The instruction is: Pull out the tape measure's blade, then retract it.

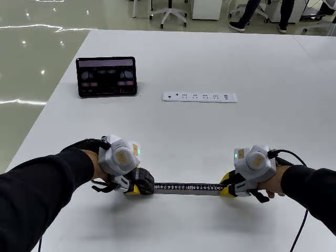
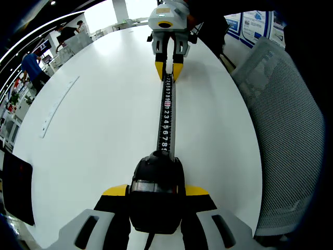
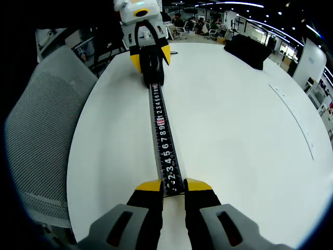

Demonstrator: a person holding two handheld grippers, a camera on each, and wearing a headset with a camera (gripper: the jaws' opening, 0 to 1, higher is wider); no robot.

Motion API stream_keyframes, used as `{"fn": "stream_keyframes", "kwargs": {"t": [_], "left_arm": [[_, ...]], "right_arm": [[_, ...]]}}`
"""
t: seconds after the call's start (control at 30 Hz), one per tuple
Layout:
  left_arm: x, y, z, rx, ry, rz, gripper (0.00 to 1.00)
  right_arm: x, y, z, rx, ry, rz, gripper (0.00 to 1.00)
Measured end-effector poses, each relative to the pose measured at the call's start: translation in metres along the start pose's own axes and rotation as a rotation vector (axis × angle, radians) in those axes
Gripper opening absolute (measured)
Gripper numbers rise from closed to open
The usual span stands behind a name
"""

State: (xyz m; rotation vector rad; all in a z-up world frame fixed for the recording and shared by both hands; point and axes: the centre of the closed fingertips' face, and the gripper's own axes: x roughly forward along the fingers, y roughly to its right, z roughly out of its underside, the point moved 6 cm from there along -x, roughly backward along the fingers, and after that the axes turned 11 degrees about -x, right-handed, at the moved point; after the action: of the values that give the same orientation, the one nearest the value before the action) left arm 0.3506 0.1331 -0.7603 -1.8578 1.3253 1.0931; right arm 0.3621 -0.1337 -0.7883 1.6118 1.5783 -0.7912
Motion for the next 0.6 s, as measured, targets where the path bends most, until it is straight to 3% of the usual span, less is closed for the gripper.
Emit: {"fn": "stream_keyframes", "kwargs": {"t": [0.6], "left_arm": [[-0.0001, -0.0002, -0.0001, -0.001, 0.001, -0.001, 0.33]], "right_arm": [[-0.0038, 0.0001, 0.0058, 0.011, -0.004, 0.003, 0.1]]}}
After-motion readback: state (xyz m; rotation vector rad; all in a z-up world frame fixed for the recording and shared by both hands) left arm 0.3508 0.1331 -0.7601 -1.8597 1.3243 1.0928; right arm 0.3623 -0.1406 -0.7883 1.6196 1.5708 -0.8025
